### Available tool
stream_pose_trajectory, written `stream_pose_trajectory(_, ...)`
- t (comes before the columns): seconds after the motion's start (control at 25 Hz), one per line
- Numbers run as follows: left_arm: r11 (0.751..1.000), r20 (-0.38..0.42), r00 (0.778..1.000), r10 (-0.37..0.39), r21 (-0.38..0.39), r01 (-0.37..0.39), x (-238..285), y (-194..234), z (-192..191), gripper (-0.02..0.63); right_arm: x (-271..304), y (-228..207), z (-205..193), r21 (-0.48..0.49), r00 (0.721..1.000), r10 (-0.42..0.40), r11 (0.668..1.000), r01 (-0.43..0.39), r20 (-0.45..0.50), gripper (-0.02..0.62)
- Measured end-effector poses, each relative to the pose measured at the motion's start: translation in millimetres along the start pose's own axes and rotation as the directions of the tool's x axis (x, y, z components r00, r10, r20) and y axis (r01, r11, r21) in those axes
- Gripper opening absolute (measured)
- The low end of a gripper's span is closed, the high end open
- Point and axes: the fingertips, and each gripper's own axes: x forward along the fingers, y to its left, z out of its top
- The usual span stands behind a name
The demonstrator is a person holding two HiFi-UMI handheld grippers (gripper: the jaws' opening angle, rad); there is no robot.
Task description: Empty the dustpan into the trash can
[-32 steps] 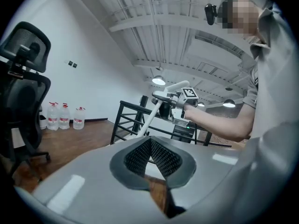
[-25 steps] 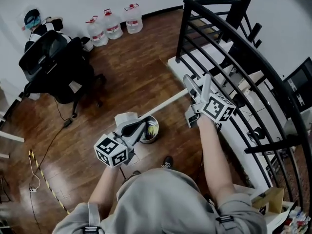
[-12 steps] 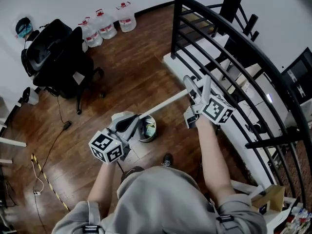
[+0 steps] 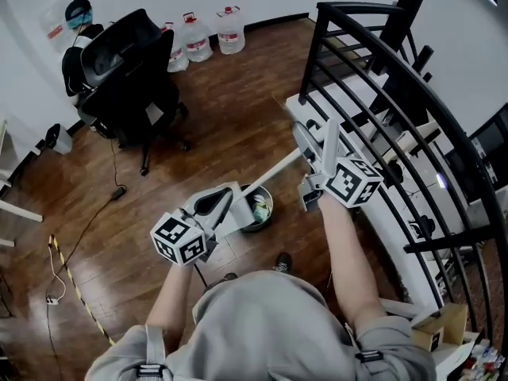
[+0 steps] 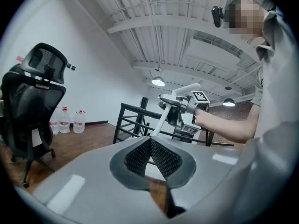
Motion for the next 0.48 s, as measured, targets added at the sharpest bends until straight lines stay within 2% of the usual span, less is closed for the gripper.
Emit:
stream_pose_trajectory(0.12, 1.000, 0.016, 1.000, 0.019, -0.013, -0.019, -44.9, 14.0, -2.9, -0.011, 17.6, 49.3, -16.2, -0.072, 0.999, 0.032, 0.997, -0.033, -0.013, 0.189)
stream_pose_trajectory(0.28, 0.999, 0.041, 0.999, 0.028, -0.033, -0.026, -102.8, 27.7, -6.9, -0.011, 30.1, 101.1, -27.0, -0.171, 0.998, 0.035, 0.984, -0.043, -0.050, 0.187)
stream_pose_trajectory(0.48, 0.997, 0.025, 0.997, -0.068, -0.044, 0.069, -138.1, 28.8, -20.3, -0.011, 16.7, 156.4, -11.0, -0.305, 1.000, -0.013, 0.952, 0.008, -0.016, 0.187)
